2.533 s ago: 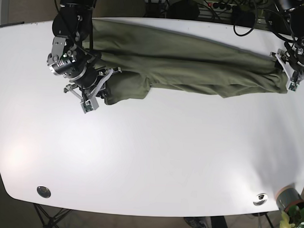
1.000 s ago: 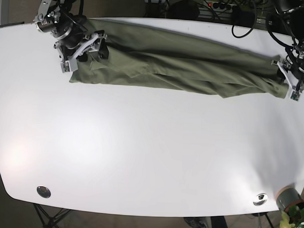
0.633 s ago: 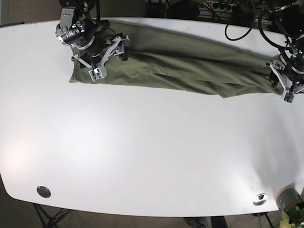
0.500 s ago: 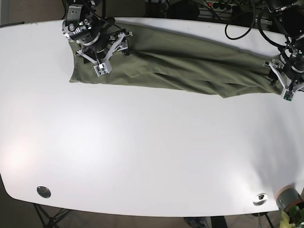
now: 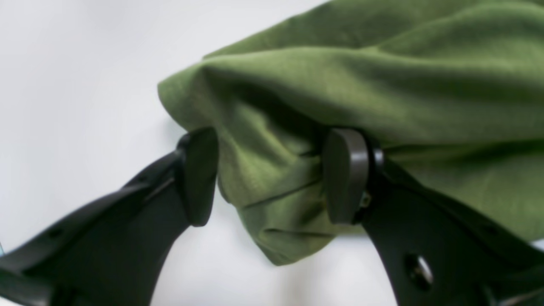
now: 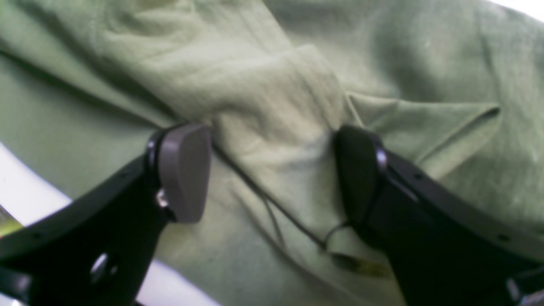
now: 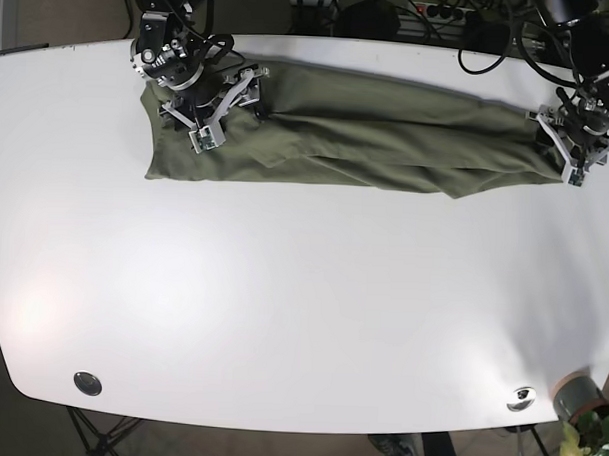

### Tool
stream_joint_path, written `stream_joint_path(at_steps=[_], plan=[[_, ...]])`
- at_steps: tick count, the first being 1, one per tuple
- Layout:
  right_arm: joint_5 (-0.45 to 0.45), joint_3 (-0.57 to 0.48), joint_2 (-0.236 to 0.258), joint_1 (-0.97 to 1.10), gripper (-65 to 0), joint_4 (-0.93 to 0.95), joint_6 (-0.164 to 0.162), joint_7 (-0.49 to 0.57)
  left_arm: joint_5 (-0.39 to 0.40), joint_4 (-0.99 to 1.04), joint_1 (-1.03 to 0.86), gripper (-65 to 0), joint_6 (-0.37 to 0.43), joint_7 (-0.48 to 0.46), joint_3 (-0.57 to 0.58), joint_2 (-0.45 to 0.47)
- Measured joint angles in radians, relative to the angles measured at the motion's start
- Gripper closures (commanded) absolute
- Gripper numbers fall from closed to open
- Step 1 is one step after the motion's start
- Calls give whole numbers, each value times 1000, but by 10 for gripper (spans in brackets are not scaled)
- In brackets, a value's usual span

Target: Fold the T-shirt properly

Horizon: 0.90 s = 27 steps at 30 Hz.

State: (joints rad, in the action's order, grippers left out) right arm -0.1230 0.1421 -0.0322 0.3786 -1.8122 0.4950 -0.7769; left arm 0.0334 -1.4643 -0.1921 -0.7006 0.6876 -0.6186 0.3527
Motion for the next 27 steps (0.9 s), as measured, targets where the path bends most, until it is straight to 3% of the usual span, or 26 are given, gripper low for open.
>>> stream_joint_path(at_steps=[6,12,17,27], plan=[[-20,4,36,-102,-444,84,6,14,20,73,40,-349,0,-31,0,6],[-42,71,51,-206,-444,177,28,16,31,102,48,-350,0,-36,36,31],[-58,75,88,-270,-444,249,31,19,-12,102,60,-351,-4,-55,40,27],[-58,76,91,-277,-444,261,33,36,-15,102,62,-351,-10,-56,10,19]])
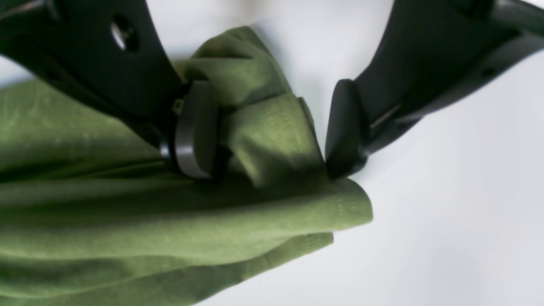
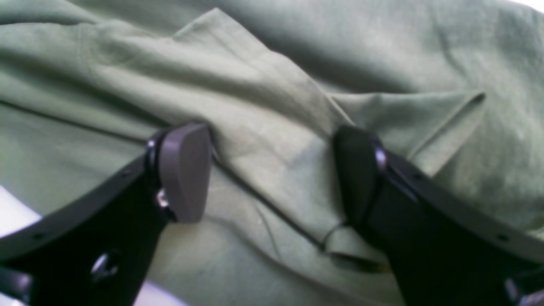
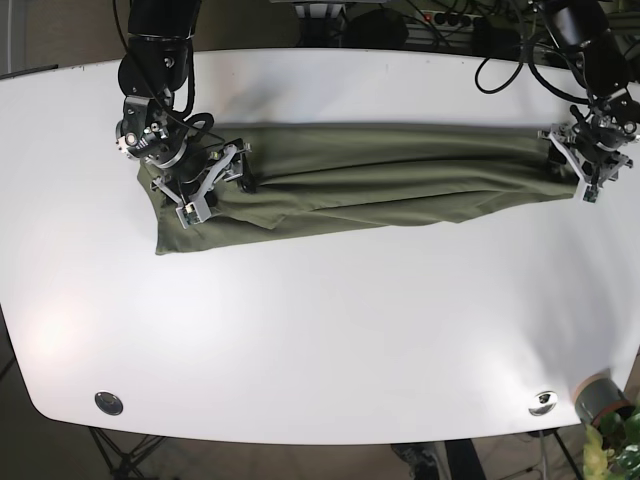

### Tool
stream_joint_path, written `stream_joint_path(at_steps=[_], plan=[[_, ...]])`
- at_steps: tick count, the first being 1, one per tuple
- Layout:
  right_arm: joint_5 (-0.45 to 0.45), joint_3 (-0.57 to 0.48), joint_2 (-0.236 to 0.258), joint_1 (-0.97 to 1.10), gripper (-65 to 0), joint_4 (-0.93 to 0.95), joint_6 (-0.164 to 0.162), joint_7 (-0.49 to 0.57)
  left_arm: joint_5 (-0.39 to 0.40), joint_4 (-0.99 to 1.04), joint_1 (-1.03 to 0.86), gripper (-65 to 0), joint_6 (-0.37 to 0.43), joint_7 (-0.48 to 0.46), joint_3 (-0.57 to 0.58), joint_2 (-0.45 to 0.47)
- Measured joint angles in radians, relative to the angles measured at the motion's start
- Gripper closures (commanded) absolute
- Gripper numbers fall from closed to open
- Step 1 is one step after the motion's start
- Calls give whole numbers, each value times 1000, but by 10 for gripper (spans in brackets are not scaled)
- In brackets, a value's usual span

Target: Fold the T-shirt properly

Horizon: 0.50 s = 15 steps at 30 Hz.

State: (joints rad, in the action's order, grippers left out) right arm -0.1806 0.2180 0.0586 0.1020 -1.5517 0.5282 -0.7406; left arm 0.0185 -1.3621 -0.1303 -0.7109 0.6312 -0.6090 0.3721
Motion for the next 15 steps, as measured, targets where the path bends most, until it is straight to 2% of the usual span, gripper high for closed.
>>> stream_joint_path(at_steps=[6,12,15], plan=[[8,-2,-6,1,-444,-19,-5,-19,-26,-32,30,-356,-4,80,-2,-4],[20,-3,-7,4,-444,-25,-8,-21,68,-147,26,-485,6,230,-84,-3],[23,-3,-6,4,-444,-25,-14,-22,114,-194,33,-503,7,271,-120,-2]])
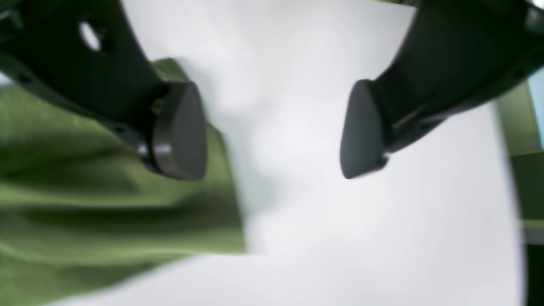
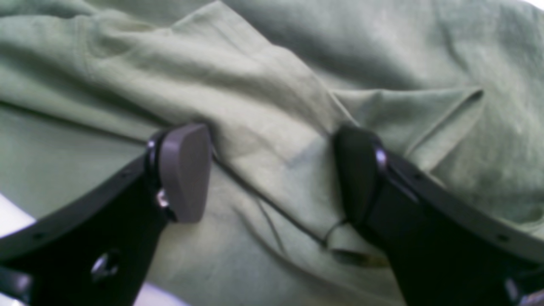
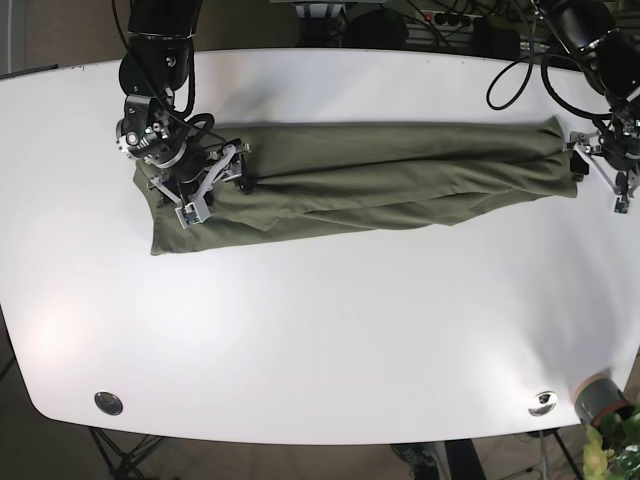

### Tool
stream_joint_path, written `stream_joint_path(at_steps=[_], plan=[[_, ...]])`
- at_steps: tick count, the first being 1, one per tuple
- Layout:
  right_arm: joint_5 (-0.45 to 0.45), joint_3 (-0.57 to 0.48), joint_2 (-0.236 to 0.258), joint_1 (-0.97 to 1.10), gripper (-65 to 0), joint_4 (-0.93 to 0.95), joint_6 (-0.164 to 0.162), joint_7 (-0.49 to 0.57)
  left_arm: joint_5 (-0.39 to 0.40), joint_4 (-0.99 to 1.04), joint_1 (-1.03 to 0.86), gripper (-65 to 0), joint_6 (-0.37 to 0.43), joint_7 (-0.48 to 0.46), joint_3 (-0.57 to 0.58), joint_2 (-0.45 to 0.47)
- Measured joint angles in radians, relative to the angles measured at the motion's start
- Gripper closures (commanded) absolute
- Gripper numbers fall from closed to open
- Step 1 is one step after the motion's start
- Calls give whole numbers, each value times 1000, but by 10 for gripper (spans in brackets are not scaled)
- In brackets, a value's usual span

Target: Fold the T-shirt properly

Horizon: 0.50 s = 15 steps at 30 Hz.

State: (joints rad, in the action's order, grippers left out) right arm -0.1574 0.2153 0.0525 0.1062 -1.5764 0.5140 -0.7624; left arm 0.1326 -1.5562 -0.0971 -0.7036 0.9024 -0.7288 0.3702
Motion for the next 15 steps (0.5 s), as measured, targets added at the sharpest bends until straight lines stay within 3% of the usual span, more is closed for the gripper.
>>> stream_joint_path(at_steps=[3,8,15], plan=[[0,0,0,0,-444,0,0,1,76,-33,-2,-504,0,42,-28,1],[0,1,1,0,-444,0,0,0,276,-33,-5,-504,0,164,-129,5],[6,3,-7,0,-444,0,-1,0,462,57,-5,-504,6,282,-209,19]])
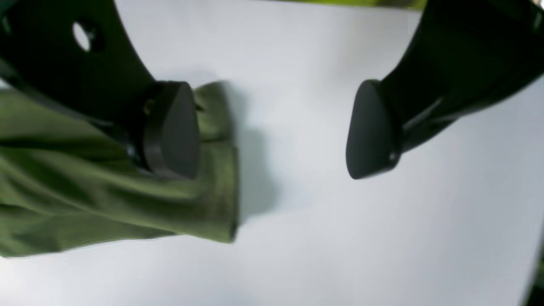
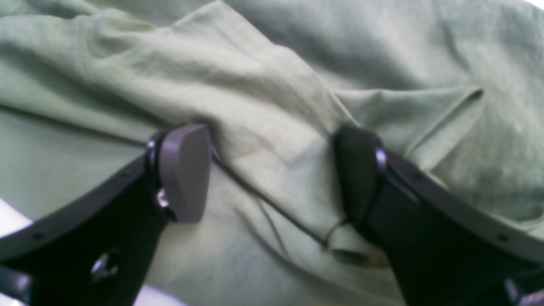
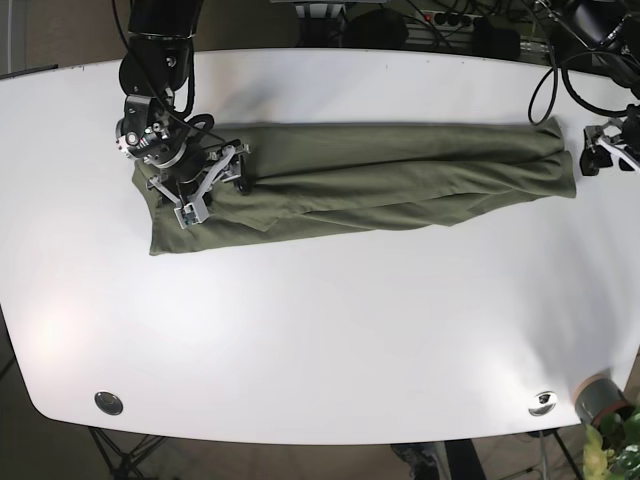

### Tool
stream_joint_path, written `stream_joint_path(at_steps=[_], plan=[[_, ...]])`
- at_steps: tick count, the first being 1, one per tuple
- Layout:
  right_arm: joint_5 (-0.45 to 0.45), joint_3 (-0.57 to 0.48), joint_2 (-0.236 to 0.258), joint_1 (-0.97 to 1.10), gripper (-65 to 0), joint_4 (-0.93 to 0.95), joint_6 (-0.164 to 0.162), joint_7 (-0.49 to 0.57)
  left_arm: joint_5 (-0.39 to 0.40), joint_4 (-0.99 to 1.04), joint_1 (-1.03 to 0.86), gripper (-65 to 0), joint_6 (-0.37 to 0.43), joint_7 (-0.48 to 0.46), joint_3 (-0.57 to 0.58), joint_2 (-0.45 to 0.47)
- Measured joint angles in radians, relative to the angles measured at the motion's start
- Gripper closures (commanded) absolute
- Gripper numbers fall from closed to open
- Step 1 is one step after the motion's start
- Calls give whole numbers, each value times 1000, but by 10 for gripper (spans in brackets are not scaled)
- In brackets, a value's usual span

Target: Fold the T-shirt properly

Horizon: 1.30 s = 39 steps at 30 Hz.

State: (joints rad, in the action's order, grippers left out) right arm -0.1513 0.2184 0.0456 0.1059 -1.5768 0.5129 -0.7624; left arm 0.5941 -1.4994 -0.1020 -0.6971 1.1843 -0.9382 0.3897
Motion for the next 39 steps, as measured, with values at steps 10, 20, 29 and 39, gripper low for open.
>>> stream_joint_path(at_steps=[10,20,29,39], plan=[[6,0,-4,0,-444,-1,-7,0,72,159,-1,-504,0,5,4,-4],[6,0,-4,0,-444,-2,-7,0,77,212,5,-504,0,1,90,-9],[8,0,-4,0,-444,-2,-7,0,73,212,5,-504,0,-24,141,-8],[9,1,-7,0,-444,-2,-7,1,109,291,22,-500,-4,-112,199,3]])
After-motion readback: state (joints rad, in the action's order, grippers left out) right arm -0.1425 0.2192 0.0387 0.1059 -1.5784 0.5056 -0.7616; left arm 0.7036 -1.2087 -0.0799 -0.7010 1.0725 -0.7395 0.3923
